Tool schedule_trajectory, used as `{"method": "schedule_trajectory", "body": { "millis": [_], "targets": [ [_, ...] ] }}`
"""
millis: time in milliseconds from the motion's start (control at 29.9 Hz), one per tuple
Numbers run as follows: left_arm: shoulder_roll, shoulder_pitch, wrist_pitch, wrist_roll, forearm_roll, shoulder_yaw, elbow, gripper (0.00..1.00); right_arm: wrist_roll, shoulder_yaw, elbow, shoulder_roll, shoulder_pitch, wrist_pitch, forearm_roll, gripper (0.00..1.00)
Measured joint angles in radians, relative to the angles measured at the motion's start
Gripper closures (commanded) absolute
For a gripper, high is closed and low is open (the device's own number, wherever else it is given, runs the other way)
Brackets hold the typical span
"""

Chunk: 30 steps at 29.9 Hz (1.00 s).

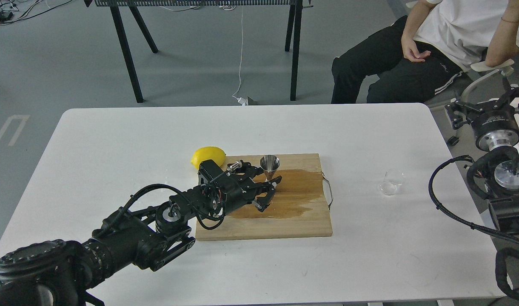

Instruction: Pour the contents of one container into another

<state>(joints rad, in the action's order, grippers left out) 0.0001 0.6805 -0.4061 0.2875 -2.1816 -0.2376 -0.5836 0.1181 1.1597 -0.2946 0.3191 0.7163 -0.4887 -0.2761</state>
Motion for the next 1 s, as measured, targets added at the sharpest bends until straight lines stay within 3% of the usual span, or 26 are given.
{"method": "schedule_trajectory", "body": {
  "millis": [201,368,669,869,1003],
  "targets": [
    [0.000,-0.005,-0.076,0.002,0.000,-0.001,-0.008,0.12,0.000,0.000,0.000,0.006,-0.001,0.000,0.000,0.00],
    [0.028,-0.012,-0.083,0.005,0.000,-0.002,-0.012,0.12,0.000,0.001,-0.002,0.011,-0.004,0.000,-0.001,0.00],
    [0.191,-0.075,-0.083,0.007,0.000,-0.007,-0.125,0.12,0.000,0.000,-0.006,0.026,-0.013,0.000,-0.002,0.00],
    [0.366,-0.112,-0.081,0.006,0.000,-0.031,-0.330,0.08,0.000,0.000,-0.028,0.049,-0.016,0.000,-0.004,0.00],
    [0.461,-0.124,-0.007,0.002,0.037,-0.127,-0.498,0.01,0.000,-0.003,-0.075,0.079,-0.028,0.000,-0.004,0.00]
  ]
}}
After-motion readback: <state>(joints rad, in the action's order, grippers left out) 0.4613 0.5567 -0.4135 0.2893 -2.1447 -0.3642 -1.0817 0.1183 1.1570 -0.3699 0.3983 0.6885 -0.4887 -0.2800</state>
